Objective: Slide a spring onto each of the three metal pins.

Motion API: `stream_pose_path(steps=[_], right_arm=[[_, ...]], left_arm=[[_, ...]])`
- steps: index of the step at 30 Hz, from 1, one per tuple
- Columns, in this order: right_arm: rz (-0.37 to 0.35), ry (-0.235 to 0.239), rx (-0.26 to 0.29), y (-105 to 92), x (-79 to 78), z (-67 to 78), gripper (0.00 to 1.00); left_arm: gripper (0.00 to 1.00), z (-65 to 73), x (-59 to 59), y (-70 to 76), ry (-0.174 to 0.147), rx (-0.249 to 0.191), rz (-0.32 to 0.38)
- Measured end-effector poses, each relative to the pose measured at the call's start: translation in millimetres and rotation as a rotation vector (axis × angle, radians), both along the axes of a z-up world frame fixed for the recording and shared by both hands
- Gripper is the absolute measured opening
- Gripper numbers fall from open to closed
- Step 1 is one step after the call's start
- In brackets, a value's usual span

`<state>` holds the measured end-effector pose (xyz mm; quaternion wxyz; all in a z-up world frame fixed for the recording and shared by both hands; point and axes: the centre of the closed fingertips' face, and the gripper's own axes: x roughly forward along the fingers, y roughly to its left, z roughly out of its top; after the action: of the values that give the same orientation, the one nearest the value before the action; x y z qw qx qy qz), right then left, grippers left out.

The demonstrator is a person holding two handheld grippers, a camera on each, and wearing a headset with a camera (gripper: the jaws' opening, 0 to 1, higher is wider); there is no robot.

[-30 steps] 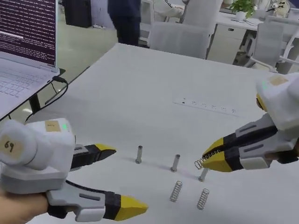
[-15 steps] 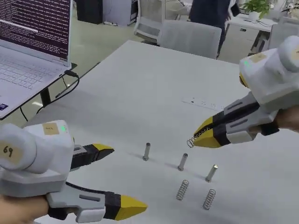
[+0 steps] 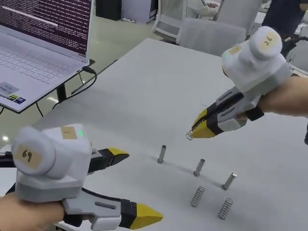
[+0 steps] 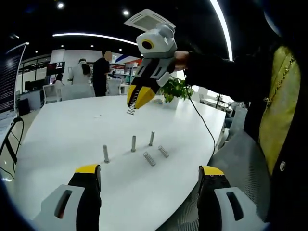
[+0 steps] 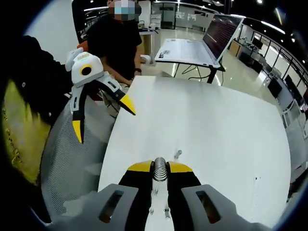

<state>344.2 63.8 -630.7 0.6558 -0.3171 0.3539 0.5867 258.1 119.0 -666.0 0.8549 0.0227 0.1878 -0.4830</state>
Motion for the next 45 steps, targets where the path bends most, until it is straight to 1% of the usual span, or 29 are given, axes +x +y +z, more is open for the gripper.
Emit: stream_pose_path(steps=[3, 5, 7, 8, 10, 11, 13, 15, 16, 17, 19, 22, 24, 27, 31, 34, 37, 45], right_arm=[[0.016, 0.001, -0.034, 3.5, 6.7, -7.3, 0.08], [0.017, 0.011, -0.041, 6.1, 10.1, -10.5, 0.08], [0.025, 0.01, -0.061, 6.9, 20.1, -16.8, 0.08], [0.027, 0.014, -0.068, 8.9, 22.8, -20.0, 0.08], [0.026, 0.023, -0.068, 12.0, 26.5, -23.4, 0.08], [0.025, 0.026, -0.073, 13.3, 31.0, -27.0, 0.08], [0.028, 0.022, -0.09, 15.9, 34.3, -32.8, 0.08], [0.031, 0.032, -0.092, 18.7, 34.9, -36.3, 0.08], [0.033, 0.027, -0.097, 20.5, 36.3, -39.9, 0.08], [0.04, 0.021, -0.118, 20.0, 37.9, -44.3, 0.08], [0.047, 0.014, -0.13, 21.6, 39.3, -49.3, 0.08], [0.062, 0.016, -0.159, 23.7, 39.5, -57.5, 0.08], [0.071, 0.017, -0.17, 25.8, 39.3, -61.2, 0.08], [0.081, 0.01, -0.188, 26.9, 41.5, -66.2, 0.08], [0.089, 0.017, -0.202, 28.8, 43.0, -71.8, 0.08], [0.101, 0.01, -0.234, 27.4, 44.2, -78.1, 0.08], [0.101, 0.022, -0.234, 28.2, 43.8, -80.3, 0.08], [0.105, 0.027, -0.244, 28.0, 44.2, -85.7, 0.08]], left_arm=[[0.8, -0.9, 0.3, 0.8, 0.0, -0.002, 0.006], [0.8, -1.5, 0.7, 1.8, 0.001, -0.003, 0.011], [0.8, -2.4, 1.0, 3.0, -0.001, 0.003, 0.014], [0.8, -3.1, 0.9, 3.5, -0.003, 0.008, 0.016], [0.8, -3.8, 1.0, 3.7, -0.008, 0.016, 0.017], [0.8, -4.2, 1.1, 3.7, -0.01, 0.02, 0.018], [0.8, -4.2, 1.6, 3.7, -0.011, 0.018, 0.021], [0.8, -4.4, 1.9, 3.6, -0.01, 0.016, 0.023], [0.8, -4.4, 2.1, 3.6, -0.011, 0.016, 0.025], [0.8, -4.7, 2.5, 3.6, -0.013, 0.016, 0.027], [0.79, -5.4, 2.9, 3.8, -0.013, 0.017, 0.03], [0.79, -6.3, 2.6, 4.0, -0.013, 0.016, 0.032], [0.79, -7.6, 2.1, 4.1, -0.012, 0.021, 0.033], [0.79, -8.1, 2.1, 3.8, -0.009, 0.016, 0.035], [0.79, -8.1, 2.2, 2.5, -0.01, 0.013, 0.033], [0.79, -8.9, 2.4, 2.4, -0.011, 0.016, 0.031], [0.79, -9.1, 2.9, 2.5, -0.011, 0.016, 0.031], [0.79, -10.5, 3.1, 1.4, -0.014, 0.029, 0.025]])
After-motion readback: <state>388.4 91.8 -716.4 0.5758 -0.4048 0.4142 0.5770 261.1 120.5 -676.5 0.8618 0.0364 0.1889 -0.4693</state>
